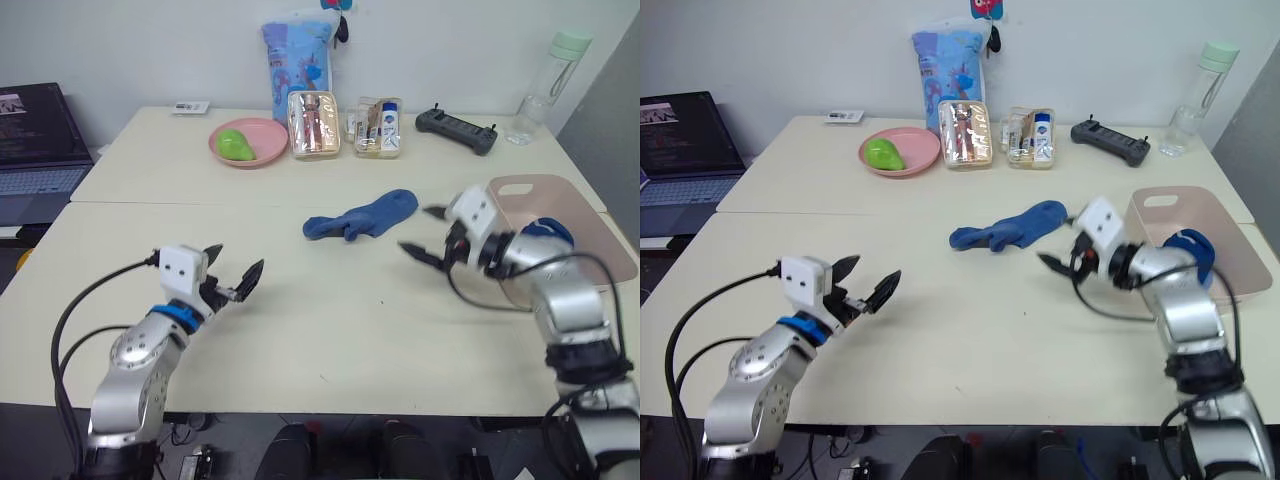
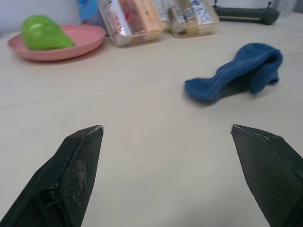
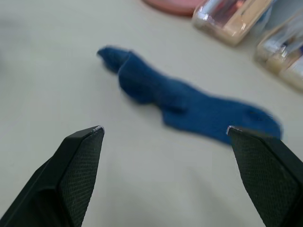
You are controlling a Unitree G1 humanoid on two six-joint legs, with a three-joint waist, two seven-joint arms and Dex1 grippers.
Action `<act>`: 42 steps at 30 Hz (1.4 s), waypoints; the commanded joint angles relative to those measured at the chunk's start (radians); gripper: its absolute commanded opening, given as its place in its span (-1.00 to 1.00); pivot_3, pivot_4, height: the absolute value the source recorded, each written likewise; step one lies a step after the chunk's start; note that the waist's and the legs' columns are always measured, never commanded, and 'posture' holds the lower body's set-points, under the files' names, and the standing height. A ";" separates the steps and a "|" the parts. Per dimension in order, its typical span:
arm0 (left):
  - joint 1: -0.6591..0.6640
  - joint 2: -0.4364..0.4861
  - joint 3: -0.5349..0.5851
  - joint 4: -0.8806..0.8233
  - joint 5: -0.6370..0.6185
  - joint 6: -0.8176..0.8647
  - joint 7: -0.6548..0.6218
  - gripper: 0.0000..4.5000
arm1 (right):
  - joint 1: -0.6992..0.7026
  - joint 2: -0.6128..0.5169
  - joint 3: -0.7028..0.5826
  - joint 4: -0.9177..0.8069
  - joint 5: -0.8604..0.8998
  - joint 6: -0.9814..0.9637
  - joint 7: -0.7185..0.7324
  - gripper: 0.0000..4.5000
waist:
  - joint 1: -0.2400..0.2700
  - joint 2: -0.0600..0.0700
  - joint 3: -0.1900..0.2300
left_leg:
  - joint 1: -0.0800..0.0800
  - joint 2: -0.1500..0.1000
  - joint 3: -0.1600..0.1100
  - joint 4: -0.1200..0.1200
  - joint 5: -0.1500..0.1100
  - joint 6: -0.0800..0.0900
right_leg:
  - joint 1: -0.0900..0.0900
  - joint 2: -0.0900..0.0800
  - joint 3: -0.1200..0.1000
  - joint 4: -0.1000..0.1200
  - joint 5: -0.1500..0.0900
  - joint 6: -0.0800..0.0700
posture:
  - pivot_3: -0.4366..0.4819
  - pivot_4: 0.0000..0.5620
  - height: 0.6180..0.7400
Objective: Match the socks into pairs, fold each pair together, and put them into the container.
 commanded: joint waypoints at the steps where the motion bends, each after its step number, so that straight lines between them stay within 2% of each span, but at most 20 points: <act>1: 0.057 -0.029 0.029 -0.056 0.005 -0.057 0.029 1.00 | 0.110 0.026 -0.006 -0.111 -0.049 -0.080 -0.104 0.98 | -0.002 0.000 0.000 | 0.001 0.000 0.000 0.000 0.000 0.000 | 0.001 0.000 0.000 0.000 0.000 0.000 | -0.05 -0.47 1.00; 6: 0.147 -0.082 -0.006 -0.098 0.025 -0.099 0.054 1.00 | 0.333 0.147 -0.065 -0.165 -0.083 -0.161 -0.305 0.98 | -0.006 -0.001 -0.003 | 0.001 0.001 0.000 -0.001 0.000 0.000 | 0.001 0.001 0.000 0.001 0.000 0.000 | -0.05 -0.47 1.00; 9: 0.167 -0.097 -0.014 -0.087 0.027 -0.103 0.052 1.00 | 0.386 0.171 -0.046 -0.175 -0.113 -0.194 -0.346 0.98 | -0.008 0.000 -0.003 | 0.002 0.001 0.001 -0.001 0.000 0.000 | 0.001 0.001 0.001 0.000 0.000 0.000 | -0.05 -0.47 1.00; 16: 0.114 -0.075 -0.024 -0.042 0.046 -0.099 0.043 1.00 | 0.373 0.160 -0.027 -0.188 -0.124 -0.197 -0.353 0.98 | -0.012 0.000 -0.003 | 0.007 0.001 0.002 -0.001 0.000 0.000 | 0.004 0.003 0.001 0.001 0.000 0.000 | -0.05 -0.47 1.00; 21: 0.043 -0.018 -0.045 -0.008 0.063 -0.076 0.008 1.00 | 0.330 0.135 -0.003 -0.192 -0.117 -0.175 -0.319 0.98 | -0.012 0.000 -0.003 | 0.007 0.001 0.002 -0.001 0.000 0.000 | 0.004 0.003 0.001 0.001 0.000 0.000 | -0.05 -0.47 1.00; 22: -0.006 0.003 -0.057 0.022 0.070 -0.073 -0.012 1.00 | 0.307 0.135 0.006 -0.197 -0.116 -0.158 -0.314 0.98 | -0.012 0.000 -0.004 | 0.007 0.001 0.002 -0.001 0.000 0.000 | 0.004 0.003 0.001 0.001 0.000 0.000 | -0.05 -0.47 1.00; 26: -0.267 0.056 -0.157 0.256 0.155 -0.091 -0.079 1.00 | 0.219 0.164 0.037 -0.199 -0.096 -0.110 -0.311 0.98 | -0.009 0.000 -0.004 | 0.008 0.001 0.001 -0.001 0.000 0.000 | 0.005 0.004 0.000 0.002 0.000 0.000 | -0.05 -0.47 1.00; 31: -0.494 0.070 -0.240 0.573 0.244 -0.227 -0.155 1.00 | 0.205 0.194 0.080 -0.208 -0.116 -0.076 -0.327 0.98 | -0.014 -0.001 -0.004 | 0.007 0.000 0.003 -0.002 0.000 0.001 | 0.004 0.005 0.000 -0.001 -0.002 0.002 | -0.05 -0.47 1.00; 36: -0.710 0.016 -0.307 0.935 0.320 -0.352 -0.189 1.00 | 0.228 0.192 0.093 -0.223 -0.121 -0.070 -0.336 0.98 | -0.011 -0.001 -0.004 | 0.002 0.000 0.003 0.000 0.000 0.001 | 0.000 0.003 0.000 0.001 -0.001 0.002 | -0.05 -0.47 1.00; 42: -0.860 -0.040 -0.323 1.197 0.370 -0.488 -0.184 1.00 | 0.217 0.194 0.093 -0.233 -0.129 -0.047 -0.353 0.98 | -0.015 -0.001 -0.004 | 0.002 0.000 0.003 0.000 0.000 0.001 | 0.000 0.004 -0.001 0.001 0.000 0.002 | -0.05 -0.47 1.00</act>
